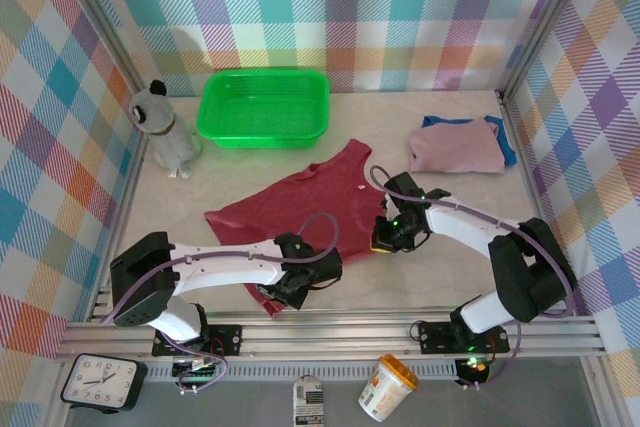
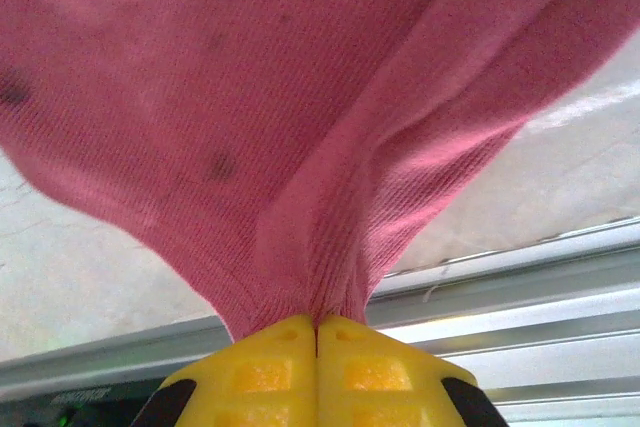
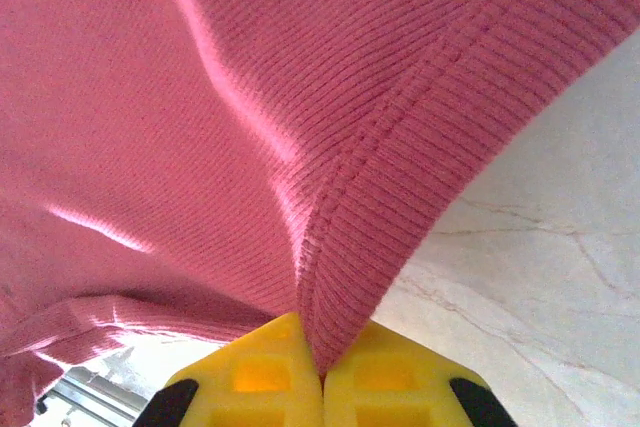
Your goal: Fold and stack the tank tops
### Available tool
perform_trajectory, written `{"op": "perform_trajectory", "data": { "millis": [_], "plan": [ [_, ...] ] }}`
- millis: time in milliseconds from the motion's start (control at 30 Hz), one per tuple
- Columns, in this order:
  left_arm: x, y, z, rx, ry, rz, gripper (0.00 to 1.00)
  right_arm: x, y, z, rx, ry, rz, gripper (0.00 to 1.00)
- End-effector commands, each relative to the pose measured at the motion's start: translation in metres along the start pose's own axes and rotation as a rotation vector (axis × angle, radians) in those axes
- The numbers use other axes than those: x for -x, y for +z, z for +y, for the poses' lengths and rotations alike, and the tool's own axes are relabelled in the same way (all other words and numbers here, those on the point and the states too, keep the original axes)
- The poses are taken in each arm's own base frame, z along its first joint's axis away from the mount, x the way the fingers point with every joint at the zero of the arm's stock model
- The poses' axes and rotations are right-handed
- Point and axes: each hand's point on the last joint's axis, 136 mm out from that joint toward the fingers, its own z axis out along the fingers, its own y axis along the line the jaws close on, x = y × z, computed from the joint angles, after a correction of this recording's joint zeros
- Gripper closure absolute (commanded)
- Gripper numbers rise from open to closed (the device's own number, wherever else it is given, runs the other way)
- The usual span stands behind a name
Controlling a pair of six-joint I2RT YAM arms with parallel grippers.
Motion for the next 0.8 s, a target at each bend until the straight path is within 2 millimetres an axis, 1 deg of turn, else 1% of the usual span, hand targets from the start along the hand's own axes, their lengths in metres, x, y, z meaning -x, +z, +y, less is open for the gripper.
{"op": "perform_trajectory", "data": {
  "millis": [0, 33, 100, 200, 300, 400, 467, 667, 767],
  "plan": [
    [0.004, 0.004, -0.007, -0.055, 0.059, -0.008, 1.00, 0.017, -0.009, 0.009, -0.004, -0.039, -0.022, 0.96],
    [0.004, 0.005, -0.004, -0.064, 0.060, -0.003, 1.00, 0.020, -0.008, 0.011, -0.001, -0.043, -0.021, 0.96],
    [0.009, 0.006, 0.012, -0.062, 0.048, -0.001, 1.00, 0.027, -0.007, 0.014, 0.000, -0.049, -0.015, 0.95],
    [0.021, -0.001, 0.026, -0.115, 0.008, -0.015, 1.00, 0.037, -0.006, 0.018, 0.008, -0.048, -0.010, 0.95],
    [0.032, -0.008, 0.033, -0.159, -0.010, -0.015, 1.00, 0.046, -0.006, 0.024, 0.009, -0.064, -0.008, 0.94],
    [0.034, -0.004, 0.038, -0.191, -0.043, 0.028, 1.00, 0.057, -0.006, 0.026, 0.007, -0.076, -0.011, 0.94],
    [0.035, -0.002, 0.045, -0.175, -0.066, 0.049, 1.00, 0.065, -0.006, 0.027, 0.007, -0.080, -0.019, 0.94],
    [0.043, -0.002, 0.079, -0.090, -0.186, 0.036, 1.00, 0.080, -0.007, 0.028, 0.012, -0.092, -0.018, 0.93],
    [0.049, -0.001, 0.086, -0.077, -0.217, 0.035, 1.00, 0.084, -0.003, 0.031, 0.024, -0.091, -0.012, 0.93]
  ]
}}
